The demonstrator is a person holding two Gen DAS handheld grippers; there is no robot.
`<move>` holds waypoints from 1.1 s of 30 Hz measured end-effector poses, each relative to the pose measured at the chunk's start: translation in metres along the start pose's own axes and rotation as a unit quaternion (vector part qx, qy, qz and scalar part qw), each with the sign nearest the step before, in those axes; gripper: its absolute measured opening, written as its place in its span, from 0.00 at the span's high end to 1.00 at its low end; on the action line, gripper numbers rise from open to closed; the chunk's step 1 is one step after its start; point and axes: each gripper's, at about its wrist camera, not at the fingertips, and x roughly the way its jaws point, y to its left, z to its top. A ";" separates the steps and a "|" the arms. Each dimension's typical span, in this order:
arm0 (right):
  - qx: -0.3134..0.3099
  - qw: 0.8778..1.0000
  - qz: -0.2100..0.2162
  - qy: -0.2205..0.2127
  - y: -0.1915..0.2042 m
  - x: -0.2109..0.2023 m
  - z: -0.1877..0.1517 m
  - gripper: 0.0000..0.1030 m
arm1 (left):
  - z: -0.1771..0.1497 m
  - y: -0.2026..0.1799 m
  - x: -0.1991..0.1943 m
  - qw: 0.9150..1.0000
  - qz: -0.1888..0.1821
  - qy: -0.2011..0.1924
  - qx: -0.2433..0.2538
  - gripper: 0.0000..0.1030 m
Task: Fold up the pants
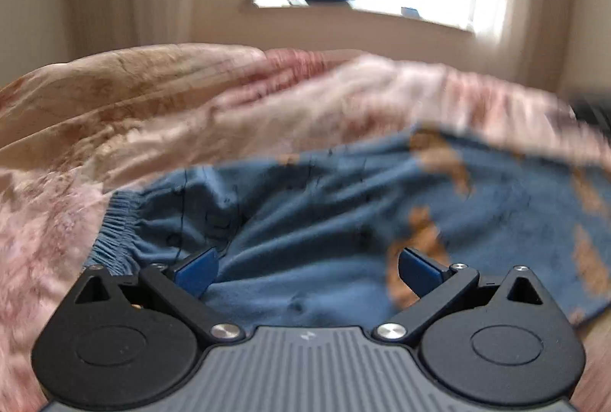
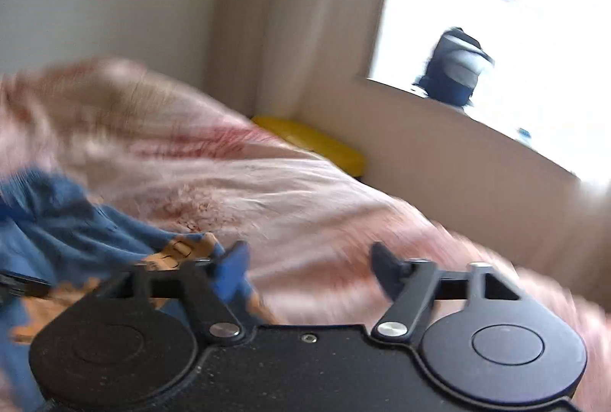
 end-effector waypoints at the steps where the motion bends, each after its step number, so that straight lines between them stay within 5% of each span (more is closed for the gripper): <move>1: 0.021 1.000 -0.006 0.006 -0.003 -0.015 -0.013 0.07 | 0.001 -0.008 -0.006 1.000 -0.003 -0.020 -0.008 0.00; 3: 0.065 0.996 -0.040 0.045 -0.008 -0.037 -0.048 0.06 | -0.002 -0.028 -0.010 0.999 -0.005 -0.031 0.007 0.00; 6: 0.111 0.982 -0.109 0.110 -0.028 -0.053 -0.093 0.07 | -0.021 -0.060 0.008 0.996 -0.009 0.043 0.083 0.01; 7: 0.131 0.977 -0.127 0.114 -0.040 -0.060 -0.101 0.07 | -0.030 -0.065 0.009 0.994 0.004 0.033 0.101 0.00; 9: 0.202 0.960 -0.172 0.093 -0.074 -0.082 -0.107 0.07 | -0.039 -0.067 0.003 0.994 0.018 0.004 0.107 0.00; 12: 0.307 0.912 -0.263 0.063 -0.117 -0.124 -0.121 0.04 | -0.027 -0.070 -0.005 0.995 0.031 0.031 0.092 0.00; 15: 0.375 0.883 -0.283 0.025 -0.138 -0.158 -0.140 0.01 | 0.003 -0.084 -0.009 0.991 0.017 0.066 0.119 0.00; 21: 0.487 0.829 -0.274 -0.024 -0.158 -0.184 -0.173 0.01 | 0.105 -0.189 -0.009 0.954 -0.043 0.106 0.277 0.00; 24: 0.501 0.819 -0.274 -0.048 -0.155 -0.183 -0.176 0.01 | 0.128 -0.268 0.019 0.938 -0.094 0.089 0.322 0.00; 28: 0.495 0.825 -0.252 -0.098 -0.143 -0.181 -0.183 0.01 | 0.132 -0.356 0.057 0.943 -0.178 0.035 0.278 0.00; 33: 0.479 0.827 -0.274 -0.110 -0.132 -0.177 -0.182 0.01 | 0.111 -0.426 0.099 0.923 -0.230 0.072 0.299 0.00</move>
